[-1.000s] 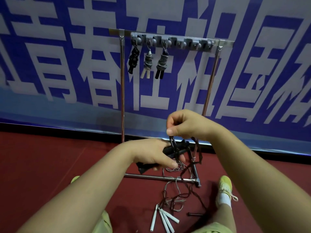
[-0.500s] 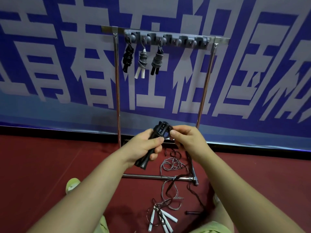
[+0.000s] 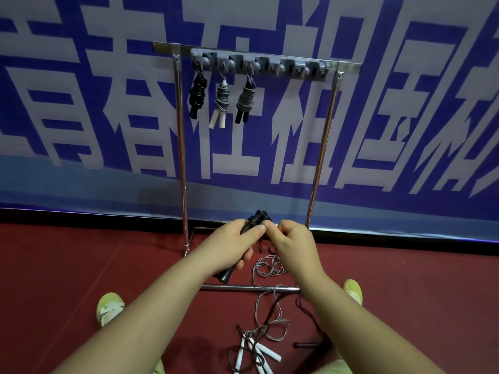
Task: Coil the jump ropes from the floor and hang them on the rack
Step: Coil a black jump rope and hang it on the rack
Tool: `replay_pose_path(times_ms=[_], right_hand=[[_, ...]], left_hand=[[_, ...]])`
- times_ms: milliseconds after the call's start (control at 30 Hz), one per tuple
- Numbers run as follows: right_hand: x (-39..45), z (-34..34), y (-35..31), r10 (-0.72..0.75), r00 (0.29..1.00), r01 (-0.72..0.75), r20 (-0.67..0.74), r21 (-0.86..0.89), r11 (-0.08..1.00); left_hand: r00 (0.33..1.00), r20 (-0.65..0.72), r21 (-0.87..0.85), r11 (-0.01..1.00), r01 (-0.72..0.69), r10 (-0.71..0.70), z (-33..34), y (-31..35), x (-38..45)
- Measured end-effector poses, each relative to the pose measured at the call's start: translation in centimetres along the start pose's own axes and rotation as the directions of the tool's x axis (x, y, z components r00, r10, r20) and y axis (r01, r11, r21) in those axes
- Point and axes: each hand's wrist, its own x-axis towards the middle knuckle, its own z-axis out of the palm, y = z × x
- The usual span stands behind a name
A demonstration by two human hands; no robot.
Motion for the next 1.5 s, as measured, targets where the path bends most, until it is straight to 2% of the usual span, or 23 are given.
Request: replay_pose_path(times_ms=[100, 167, 233, 300, 367, 433, 467, 533, 633, 733, 867, 967, 1133, 1233, 1300, 1400, 1467, 1500], right_hand=[[0.2, 0.4, -0.2, 0.019, 1.0, -0.018, 0.011, -0.066, 0.998], [0.6, -0.1, -0.6, 0.027, 0.997, -0.021, 0.079, -0.076, 0.997], [1.0, -1.3, -0.8, 0.034, 0.967, -0.006, 0.253, -0.112, 0.994], [1.2, -2.8, -1.3, 0.06, 0.903, 0.051, 0.425, -0.244, 0.968], [1.4, -4.0, -1.8, 0.053, 0.876, 0.202, 0.48, -0.463, 0.863], [1.7, -5.0, -2.5, -0.028, 0.904, 0.318, 0.426, -0.629, 0.71], [1.6, -5.6, -2.8, -0.06, 0.917, 0.323, 0.394, -0.646, 0.691], [1.4, -6.7, -3.7, -0.113, 0.913, 0.344, 0.391, -0.593, 0.728], [1.0, -7.9, -5.8, -0.162, 0.85, 0.433, 0.501, -0.49, 0.756], [1.8, -8.9, -7.9, -0.184, 0.79, 0.461, 0.585, -0.368, 0.808], [3.2, -9.4, -8.1, -0.171, 0.733, 0.27, 0.658, -0.052, 0.961], [3.4, -8.6, -6.9, -0.217, 0.654, 0.101, 0.725, 0.201, 0.974], [3.5, -7.5, -5.8, -0.26, 0.552, 0.051, 0.792, 0.279, 0.959], [3.4, -7.2, -4.4, -0.246, 0.593, -0.12, 0.767, 0.386, 0.915], [3.0, -6.4, -3.4, -0.191, 0.671, -0.222, 0.717, 0.44, 0.87], [1.6, -4.9, -2.6, -0.093, 0.772, -0.366, 0.629, 0.559, 0.744], [0.7, -4.1, -2.2, -0.061, 0.811, -0.373, 0.582, 0.594, 0.713], [0.3, -3.8, -1.8, -0.06, 0.831, -0.332, 0.553, 0.58, 0.744]], left_hand=[[0.998, -0.039, -0.063, 0.997, 0.041, -0.044, 0.2, -0.5, 0.4], [0.995, -0.081, -0.083, 0.995, 0.06, -0.066, 0.0, -0.9, 0.8], [0.99, -0.106, -0.108, 0.991, 0.081, -0.092, -0.3, -1.5, 1.1], [0.988, -0.107, -0.098, 0.99, 0.1, -0.111, -0.6, -2.1, 1.4], [0.988, -0.103, -0.028, 0.993, 0.115, -0.117, -0.8, -2.5, 1.6], [0.986, -0.117, 0.034, 0.992, 0.119, -0.114, -0.9, -2.6, 1.7], [0.987, -0.117, 0.048, 0.992, 0.118, -0.112, -1.0, -2.5, 1.7], [0.992, -0.087, 0.119, 0.988, 0.102, -0.092, -1.2, -2.0, 1.6], [0.999, 0.007, 0.267, 0.963, 0.029, -0.032, -1.0, -0.6, 0.9], [0.985, 0.16, 0.241, 0.965, -0.106, 0.068, -0.3, 0.8, -0.3], [0.944, 0.277, 0.205, 0.949, -0.241, 0.18, 0.5, 2.7, -2.1], [0.923, 0.316, 0.152, 0.949, -0.276, 0.218, 0.8, 3.5, -2.9], [0.909, 0.344, 0.028, 0.965, -0.262, 0.237, 1.8, 3.8, -3.7], [0.919, 0.288, -0.111, 0.963, -0.246, 0.268, 2.1, 3.6, -3.8], [0.933, 0.24, -0.197, 0.954, -0.225, 0.27, 2.2, 3.5, -3.8], [0.961, 0.175, -0.322, 0.935, -0.151, 0.215, 2.0, 3.4, -3.6], [0.975, 0.135, -0.376, 0.92, -0.113, 0.175, 1.7, 3.1, -3.5], [0.982, 0.109, -0.375, 0.922, -0.1, 0.151, 1.6, 2.9, -3.4]])
